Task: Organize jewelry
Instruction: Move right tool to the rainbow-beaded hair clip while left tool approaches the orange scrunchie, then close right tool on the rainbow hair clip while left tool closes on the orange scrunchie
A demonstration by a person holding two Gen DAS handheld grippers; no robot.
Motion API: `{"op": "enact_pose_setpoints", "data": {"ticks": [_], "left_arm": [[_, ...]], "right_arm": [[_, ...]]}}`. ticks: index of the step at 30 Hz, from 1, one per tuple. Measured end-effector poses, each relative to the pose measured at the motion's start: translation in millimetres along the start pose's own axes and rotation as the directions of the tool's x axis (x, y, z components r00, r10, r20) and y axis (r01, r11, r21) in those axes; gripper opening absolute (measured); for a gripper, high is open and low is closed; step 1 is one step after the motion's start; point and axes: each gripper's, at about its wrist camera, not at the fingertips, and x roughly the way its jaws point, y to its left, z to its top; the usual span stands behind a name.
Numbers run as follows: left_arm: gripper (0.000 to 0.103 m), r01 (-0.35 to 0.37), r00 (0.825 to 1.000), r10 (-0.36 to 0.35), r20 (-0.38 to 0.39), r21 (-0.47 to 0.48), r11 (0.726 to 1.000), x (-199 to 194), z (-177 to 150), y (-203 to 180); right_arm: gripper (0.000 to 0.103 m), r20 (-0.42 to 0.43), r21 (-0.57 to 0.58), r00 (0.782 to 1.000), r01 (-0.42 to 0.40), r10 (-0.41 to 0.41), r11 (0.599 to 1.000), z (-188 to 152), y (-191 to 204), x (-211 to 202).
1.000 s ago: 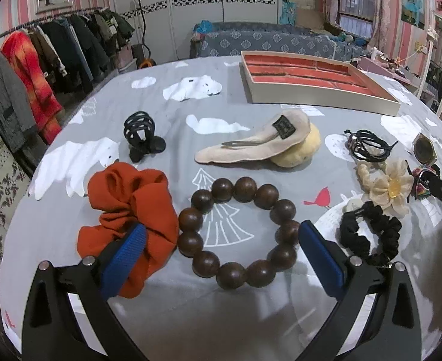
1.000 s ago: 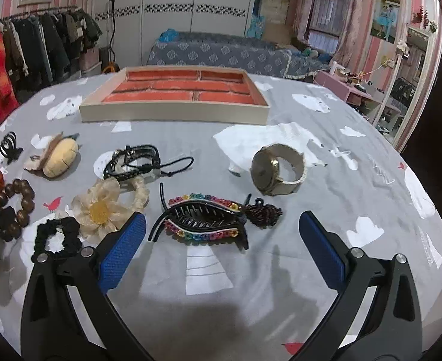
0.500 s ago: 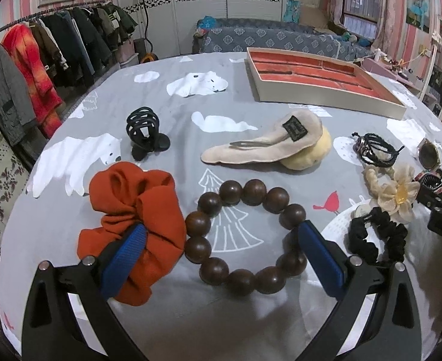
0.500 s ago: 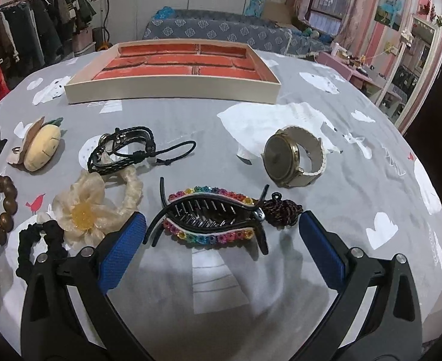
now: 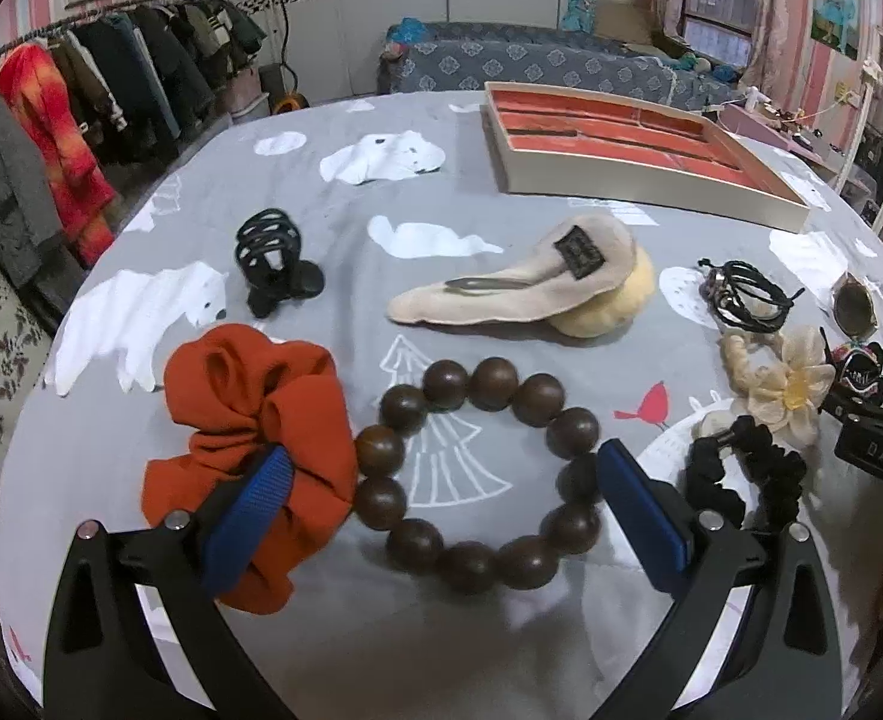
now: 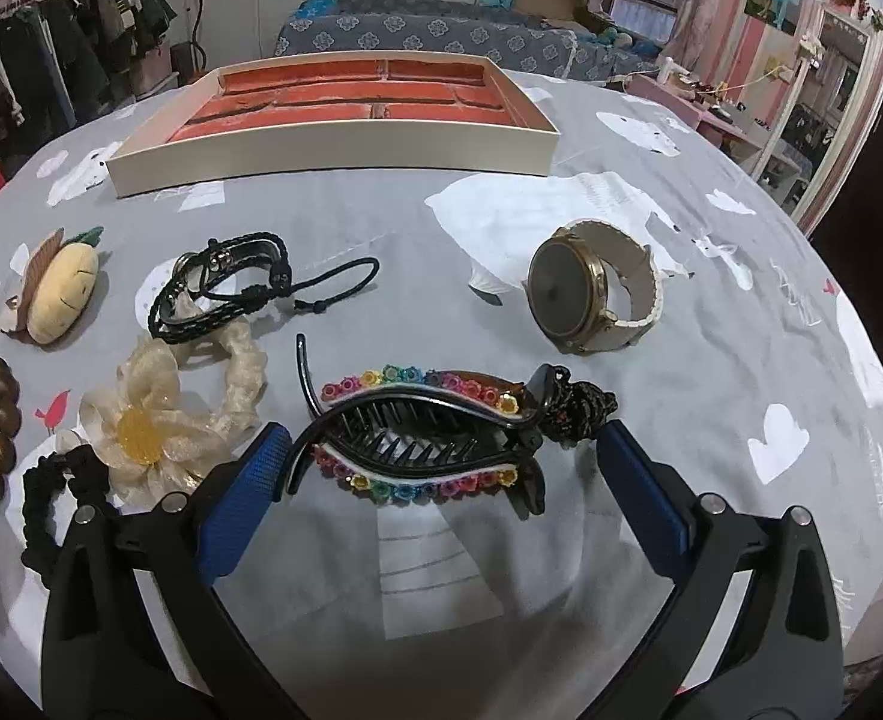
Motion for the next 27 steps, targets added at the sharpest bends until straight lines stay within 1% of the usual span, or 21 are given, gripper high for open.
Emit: {"op": "enact_pose_setpoints", "data": {"ticks": [3, 7, 11, 15, 17, 18, 19, 22, 26, 27], "left_arm": [[0.099, 0.002, 1.000, -0.002, -0.002, -0.019, 1.000, -1.2, 0.2, 10.2], [0.099, -0.007, 1.000, 0.007, -0.005, -0.025, 1.000, 0.2, -1.2, 18.4], [0.099, 0.002, 1.000, -0.002, -0.009, -0.019, 1.000, 4.1, -2.0, 20.0], [0.097, 0.026, 0.999, -0.027, -0.020, -0.022, 0.999, 9.7, -0.8, 22.3], [0.093, 0.033, 0.999, -0.034, -0.024, -0.027, 0.999, 11.0, -0.9, 23.3], [0.086, 0.032, 0.999, -0.033, -0.024, -0.027, 0.999, 10.9, -1.2, 23.8], [0.080, 0.027, 0.999, -0.028, -0.024, -0.025, 0.999, 10.8, -1.4, 24.3], [0.071, 0.016, 0.999, -0.017, -0.033, -0.028, 0.999, 13.7, -2.8, 26.2], [0.068, 0.031, 0.999, -0.032, -0.030, -0.039, 0.999, 15.6, -2.2, 29.9], [0.066, 0.028, 0.999, -0.029, -0.029, -0.039, 0.999, 15.7, -2.2, 30.3]], "right_arm": [[0.097, -0.002, 0.006, 1.000, -0.020, 0.020, 1.000, -0.4, -1.5, 1.2], [0.094, 0.001, 0.005, 1.000, -0.026, 0.026, 1.000, -0.9, -1.3, 0.7], [0.090, 0.005, -0.007, 1.000, -0.027, 0.027, 1.000, -0.3, 0.9, -0.1], [0.084, 0.012, -0.019, 0.999, -0.030, 0.030, 0.999, 0.8, 1.7, -1.1], [0.082, 0.013, -0.020, 0.999, -0.040, 0.040, 0.999, 0.7, 1.5, -1.1], [0.079, 0.014, -0.020, 0.999, -0.047, 0.047, 0.999, 0.5, 1.1, -1.5], [0.079, 0.016, -0.021, 0.999, -0.051, 0.051, 0.998, 0.3, 0.8, -1.8], [0.079, 0.016, -0.025, 0.998, -0.057, 0.058, 0.998, -0.1, 0.3, -0.8], [0.079, 0.011, -0.027, 0.998, -0.066, 0.067, 0.997, 0.7, -0.2, 1.2], [0.079, 0.011, -0.028, 0.997, -0.070, 0.070, 0.997, 1.0, -0.5, 1.4]]}}
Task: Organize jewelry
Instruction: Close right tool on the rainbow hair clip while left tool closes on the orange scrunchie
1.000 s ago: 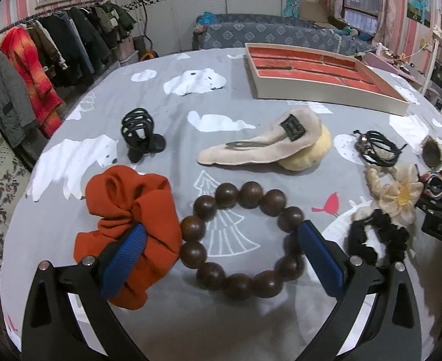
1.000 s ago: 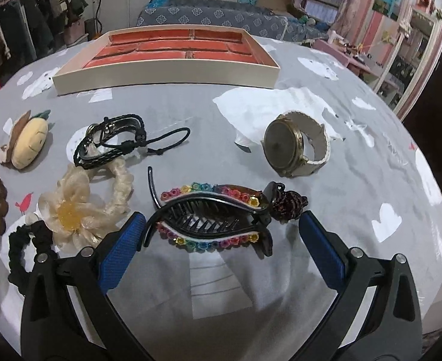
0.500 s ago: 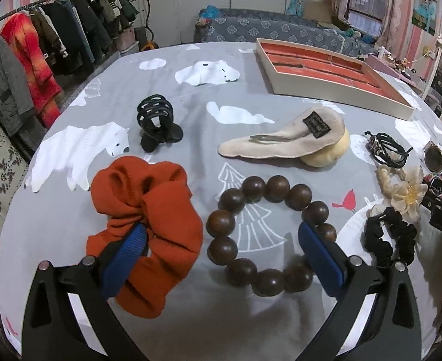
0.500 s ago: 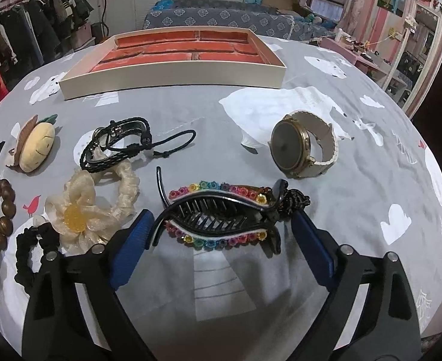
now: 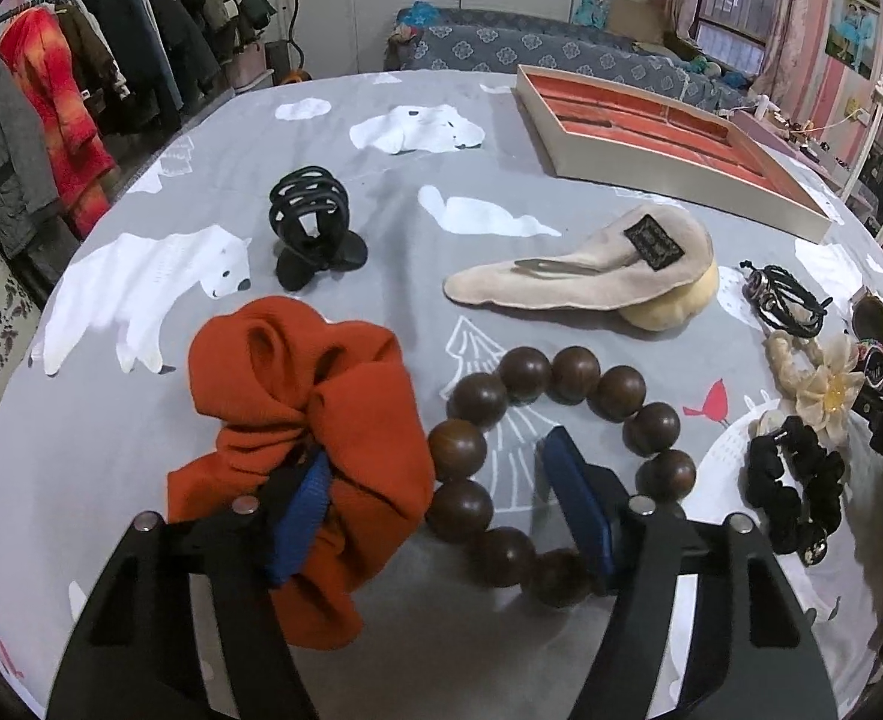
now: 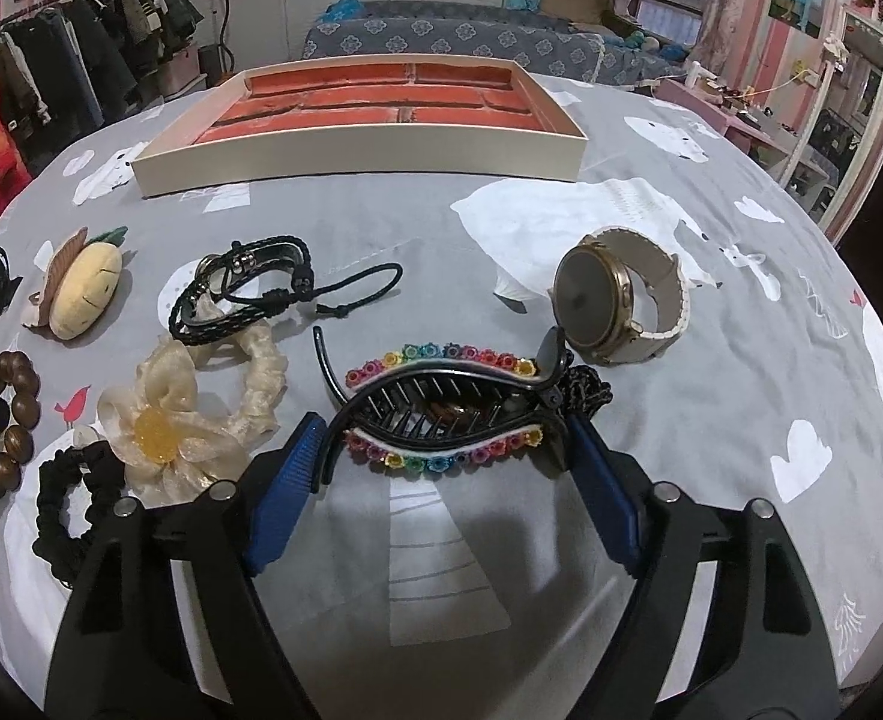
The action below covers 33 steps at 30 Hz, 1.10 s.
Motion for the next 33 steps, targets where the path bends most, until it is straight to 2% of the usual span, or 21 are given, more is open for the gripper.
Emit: {"op": "enact_pose_setpoints", "data": {"ticks": [4, 13, 19, 24, 28, 33], "left_arm": [[0.050, -0.012, 1.000, 0.012, 0.014, 0.005, 1.000, -2.0, -1.0, 1.9], [0.033, -0.010, 0.999, 0.010, 0.033, 0.010, 1.000, -4.3, -1.7, 0.9], [0.035, 0.014, 0.999, -0.014, 0.037, -0.017, 1.000, -6.5, -3.0, 6.6], [0.042, -0.033, 0.999, 0.033, 0.038, 0.008, 0.999, -10.8, -6.8, 2.8], [0.047, -0.007, 0.999, 0.008, 0.031, -0.005, 1.000, -12.9, -8.5, 9.3], [0.048, 0.020, 0.999, -0.020, 0.033, -0.020, 1.000, -17.5, -7.4, 17.1]], "right_arm": [[0.079, 0.008, 0.012, 1.000, -0.028, 0.028, 1.000, -0.4, -4.4, -1.2], [0.079, 0.042, -0.004, 0.996, -0.080, 0.080, 0.997, 0.2, -8.3, -7.0], [0.079, 0.041, -0.022, 0.994, -0.102, 0.103, 0.995, -0.7, -9.8, -7.7], [0.079, 0.049, -0.019, 0.992, -0.119, 0.120, 0.993, -1.9, -11.9, -9.8], [0.079, 0.043, -0.004, 0.990, -0.133, 0.133, 0.991, -2.0, -14.7, -7.6], [0.079, 0.042, -0.005, 0.990, -0.138, 0.138, 0.990, -1.4, -16.0, -7.0]]}}
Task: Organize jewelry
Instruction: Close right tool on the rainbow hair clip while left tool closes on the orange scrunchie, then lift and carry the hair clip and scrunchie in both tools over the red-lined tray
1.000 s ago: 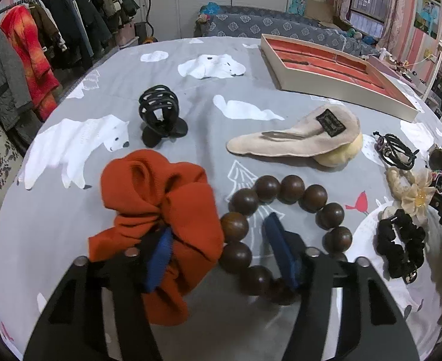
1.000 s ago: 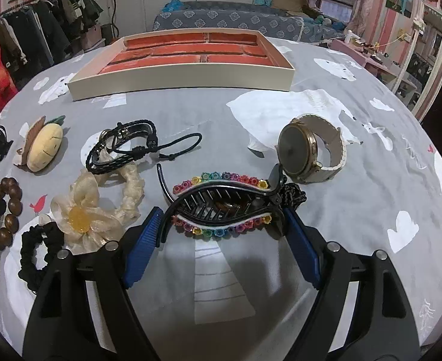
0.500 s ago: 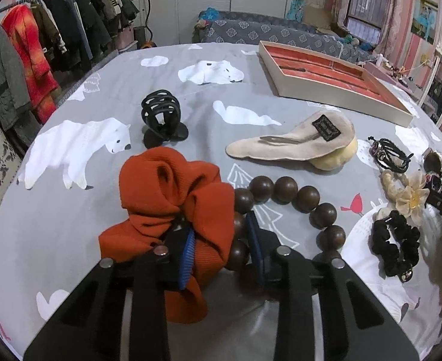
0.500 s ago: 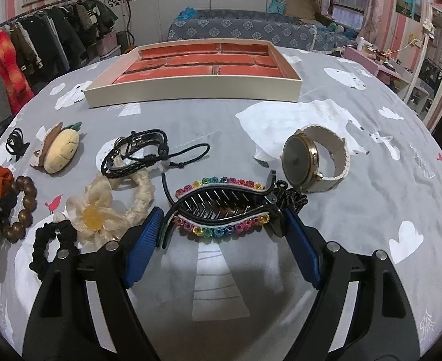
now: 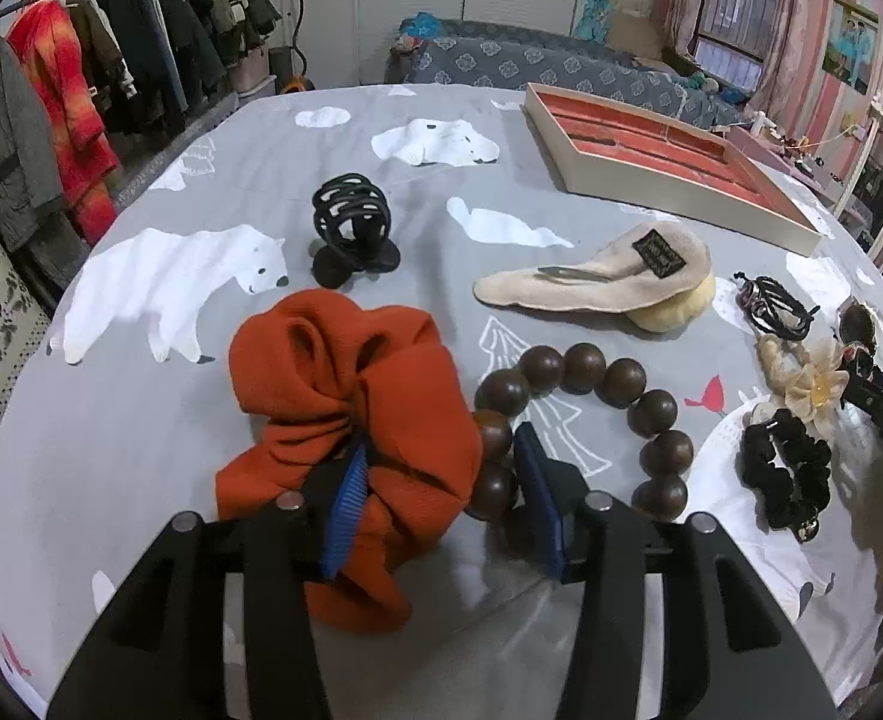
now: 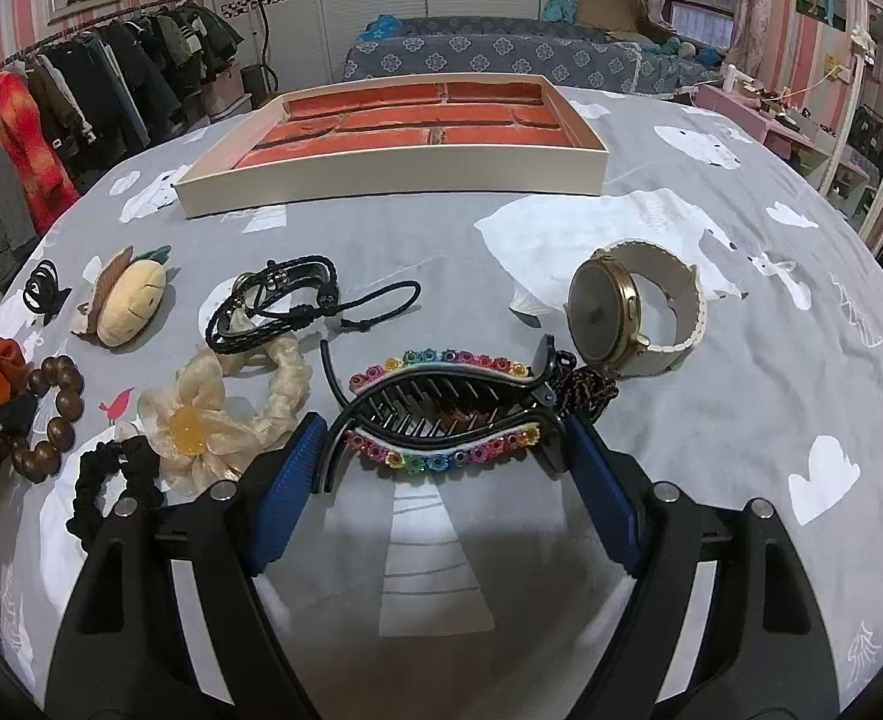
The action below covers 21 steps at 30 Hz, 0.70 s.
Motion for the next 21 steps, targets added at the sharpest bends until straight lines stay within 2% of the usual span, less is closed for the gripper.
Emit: {"op": "enact_pose_setpoints", "data": {"ticks": [3, 9, 13, 21], "left_arm": [[0.046, 0.005, 1.000, -0.005, 0.005, 0.001, 1.000, -2.9, 1.4, 1.7], [0.028, -0.010, 1.000, 0.009, 0.015, 0.015, 1.000, -9.8, 5.6, 4.5], [0.021, 0.002, 1.000, -0.002, 0.003, -0.023, 1.000, -8.4, 10.0, 12.9], [0.017, -0.013, 0.999, 0.013, 0.037, 0.007, 1.000, -18.1, 29.4, 2.9]], "right_arm": [[0.079, -0.001, 0.000, 1.000, 0.000, 0.000, 1.000, 0.4, -0.4, 0.4], [0.079, 0.003, 0.006, 1.000, 0.001, -0.001, 1.000, 1.1, -1.9, 0.2], [0.079, 0.003, 0.010, 1.000, 0.001, -0.001, 1.000, 2.2, -2.6, 0.8], [0.078, 0.055, -0.001, 0.998, 0.003, -0.003, 1.000, 13.3, -2.3, -12.2]]}}
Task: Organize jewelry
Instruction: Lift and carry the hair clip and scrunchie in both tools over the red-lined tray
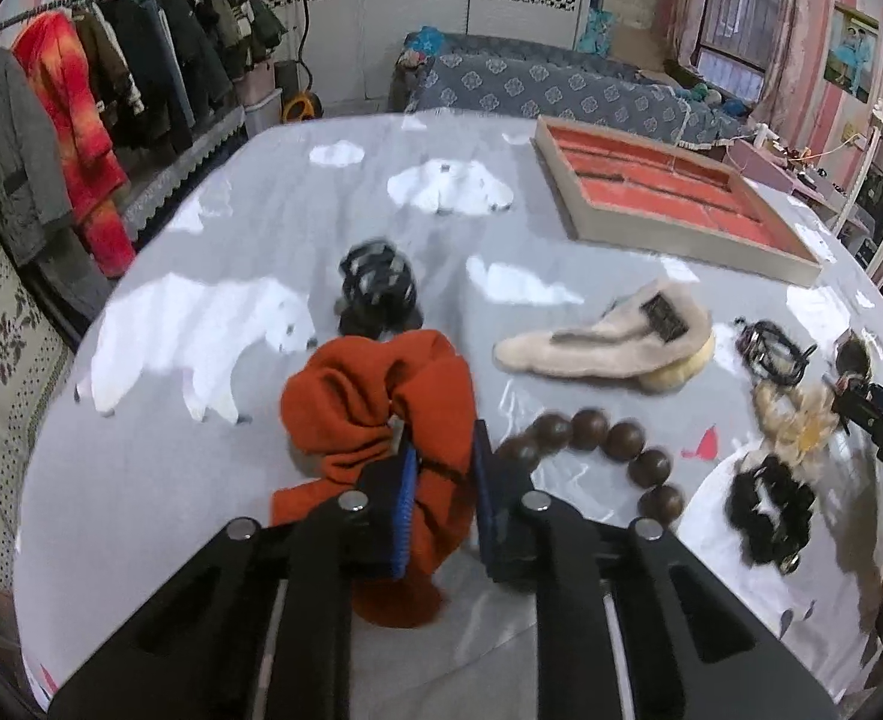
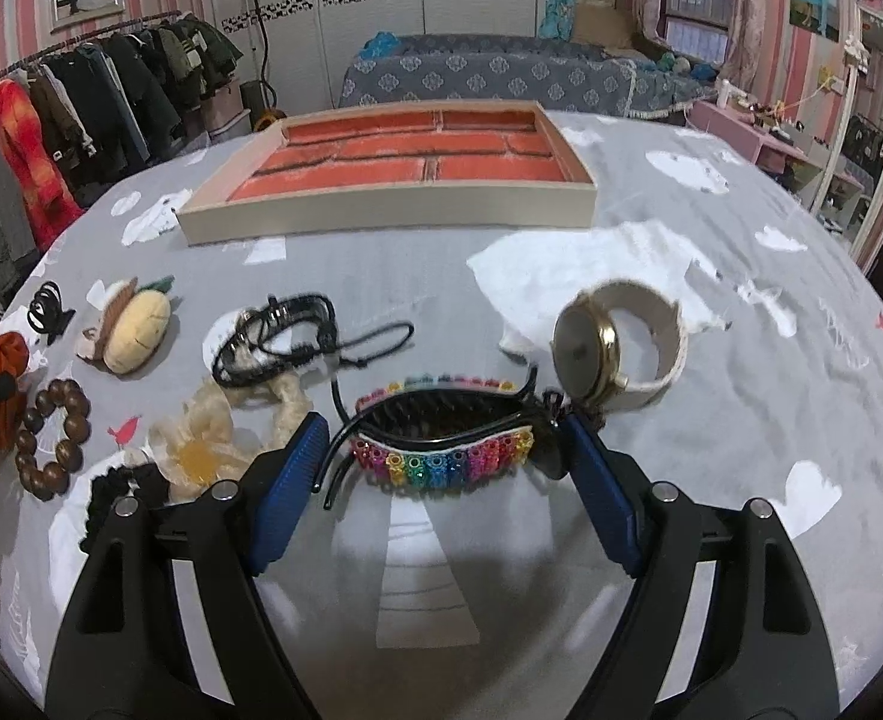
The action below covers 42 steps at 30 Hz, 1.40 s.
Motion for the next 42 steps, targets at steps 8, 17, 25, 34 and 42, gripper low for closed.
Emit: {"op": "enact_pose_setpoints", "data": {"ticks": [8, 17, 25, 34, 42], "left_arm": [[0.017, 0.029, 0.997, -0.032, 0.064, 0.048, 0.998, -11.9, 45.9, -27.7], [0.017, 0.124, 0.990, -0.128, 0.052, 0.075, 0.989, 5.4, 108.5, -60.9], [0.017, 0.162, 0.984, -0.167, 0.059, 0.081, 0.983, 25.0, 139.2, -79.8], [0.017, 0.150, 0.986, -0.153, 0.058, 0.066, 0.987, 26.8, 131.0, -72.0], [0.017, 0.120, 0.990, -0.124, 0.068, 0.066, 0.991, 13.9, 106.9, -63.9]], "right_arm": [[0.078, 0.061, -0.031, 0.998, -0.006, 0.008, 1.000, 32.3, -1.4, -20.5], [0.030, 0.066, -0.020, 0.995, -0.074, 0.075, 0.997, 80.5, -11.3, -16.0], [0.075, 0.040, -0.018, 0.993, -0.110, 0.111, 0.994, 114.8, -21.0, 4.8], [0.086, 0.012, -0.050, 0.998, -0.064, 0.065, 0.997, 66.9, -19.5, -2.3], [0.088, -0.024, -0.088, 1.000, -0.023, 0.021, 0.996, 36.1, -3.0, 1.9]]}}
